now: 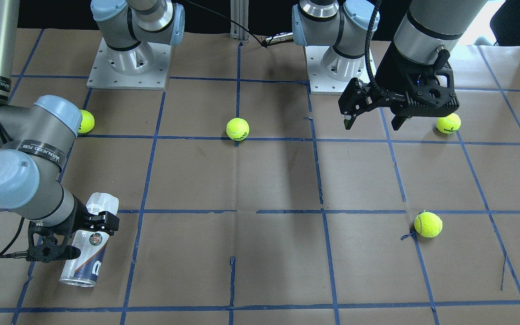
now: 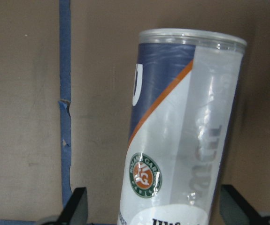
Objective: Lift up tennis ball bucket
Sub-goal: 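Lower the right gripper onto the top of the clear Wilson can and grasp it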
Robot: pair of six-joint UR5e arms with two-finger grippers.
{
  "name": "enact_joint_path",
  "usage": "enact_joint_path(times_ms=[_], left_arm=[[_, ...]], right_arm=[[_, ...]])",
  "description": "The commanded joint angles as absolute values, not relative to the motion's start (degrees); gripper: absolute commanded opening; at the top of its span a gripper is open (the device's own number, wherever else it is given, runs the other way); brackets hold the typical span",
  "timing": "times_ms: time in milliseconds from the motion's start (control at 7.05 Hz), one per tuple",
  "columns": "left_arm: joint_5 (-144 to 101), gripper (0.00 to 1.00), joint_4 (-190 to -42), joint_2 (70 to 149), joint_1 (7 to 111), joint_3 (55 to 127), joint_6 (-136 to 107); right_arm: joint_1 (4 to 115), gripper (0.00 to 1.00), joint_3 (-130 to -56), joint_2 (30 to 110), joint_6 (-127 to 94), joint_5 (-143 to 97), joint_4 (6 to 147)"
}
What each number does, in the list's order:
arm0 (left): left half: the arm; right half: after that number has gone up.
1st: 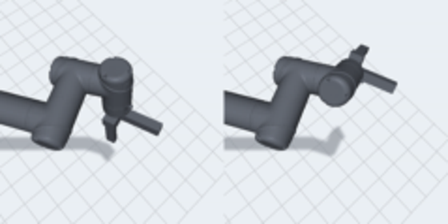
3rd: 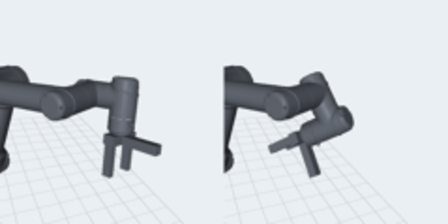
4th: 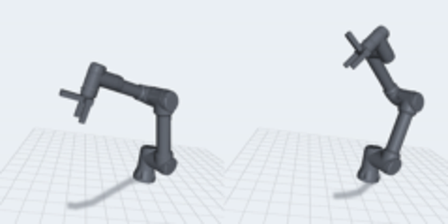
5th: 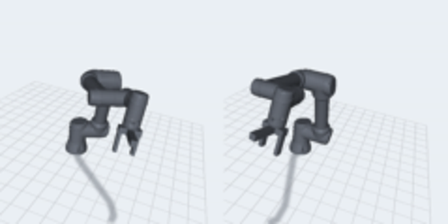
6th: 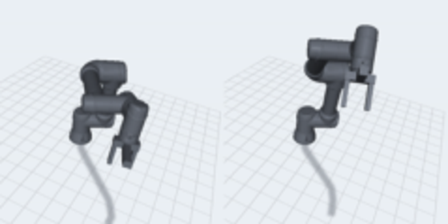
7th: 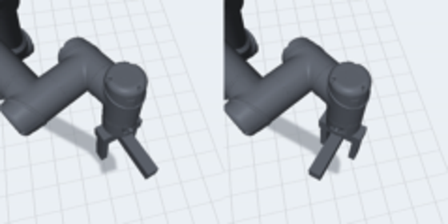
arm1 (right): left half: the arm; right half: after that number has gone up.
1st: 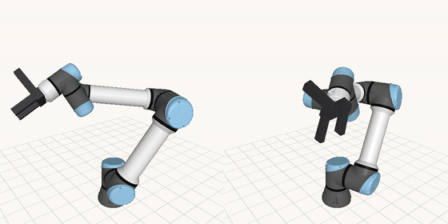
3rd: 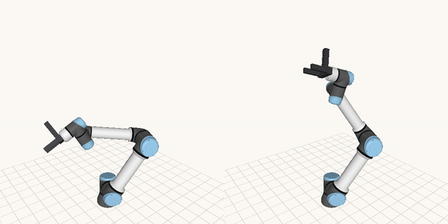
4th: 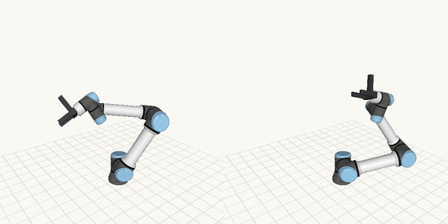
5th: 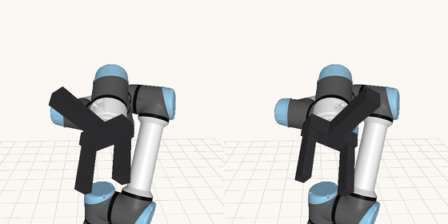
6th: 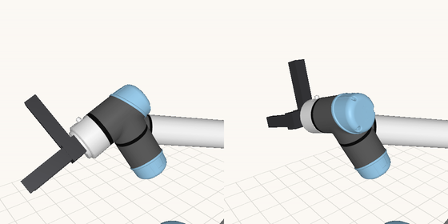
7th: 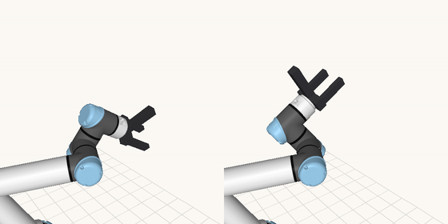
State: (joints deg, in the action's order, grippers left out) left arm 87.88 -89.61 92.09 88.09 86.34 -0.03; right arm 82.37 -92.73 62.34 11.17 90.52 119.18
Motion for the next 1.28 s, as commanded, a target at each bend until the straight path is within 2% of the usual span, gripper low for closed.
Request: enact_joint_path(times_ms=[0,567,851,1134], left_arm=[[88.06,1.0,-89.56,92.11,88.15,86.49,0.26],[88.15,1.0,-88.07,93.34,88.86,86.31,-0.09],[87.8,1.0,-87.89,93.6,88.77,86.22,-0.35],[87.8,1.0,-87.89,93.6,88.77,86.22,-0.26]], right_arm=[[82.27,1.0,-92.81,60.22,13.0,90.61,122.06],[80.86,0.99,-93.34,58.36,14.33,90.62,122.17],[80.86,0.79,-93.34,58.36,14.33,90.7,121.73],[80.95,0.76,-92.55,59.14,14.59,90.7,120.51]])
